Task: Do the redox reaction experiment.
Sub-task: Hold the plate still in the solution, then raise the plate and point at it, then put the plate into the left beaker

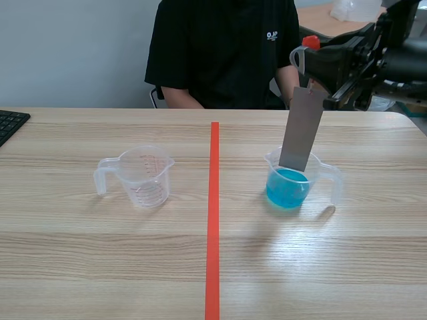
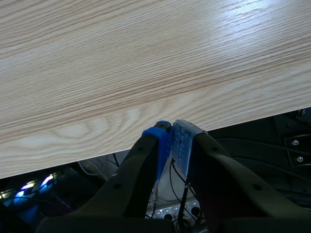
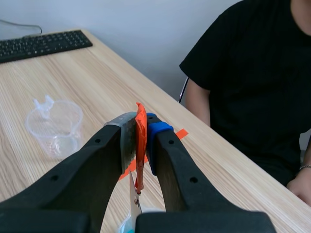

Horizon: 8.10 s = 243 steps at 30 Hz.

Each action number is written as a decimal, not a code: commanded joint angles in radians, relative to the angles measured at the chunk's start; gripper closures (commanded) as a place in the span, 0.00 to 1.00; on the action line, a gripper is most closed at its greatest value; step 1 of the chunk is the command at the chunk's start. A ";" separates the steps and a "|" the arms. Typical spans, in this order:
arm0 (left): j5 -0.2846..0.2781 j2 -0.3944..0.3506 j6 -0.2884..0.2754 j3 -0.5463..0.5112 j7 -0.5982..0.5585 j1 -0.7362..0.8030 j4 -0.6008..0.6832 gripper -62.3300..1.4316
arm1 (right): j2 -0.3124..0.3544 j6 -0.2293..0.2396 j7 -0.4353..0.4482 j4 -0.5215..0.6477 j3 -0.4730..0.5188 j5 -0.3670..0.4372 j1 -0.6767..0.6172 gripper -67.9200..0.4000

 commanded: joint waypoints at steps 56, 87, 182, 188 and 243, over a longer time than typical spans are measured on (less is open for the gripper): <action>0.163 -0.189 -0.219 0.801 -0.027 -1.168 -0.148 0.91 | 0.021 0.006 -0.185 0.189 0.096 0.179 0.018 0.97; 0.259 0.211 -0.186 0.929 -0.097 -1.457 -0.611 0.91 | 0.021 0.006 -0.185 0.189 0.096 0.179 0.018 0.97; -0.063 -0.471 -0.175 0.400 -0.127 -0.650 -0.094 0.91 | 0.021 0.006 -0.185 0.189 0.096 0.179 0.018 0.97; -0.085 -0.464 -0.129 0.216 -0.154 -0.342 -0.093 0.91 | 0.021 0.006 -0.185 0.189 0.096 0.171 0.023 0.97; -0.115 -0.008 -0.027 0.035 -0.134 0.060 -0.109 0.91 | -0.503 0.006 -0.365 0.164 -0.183 -0.132 0.294 0.97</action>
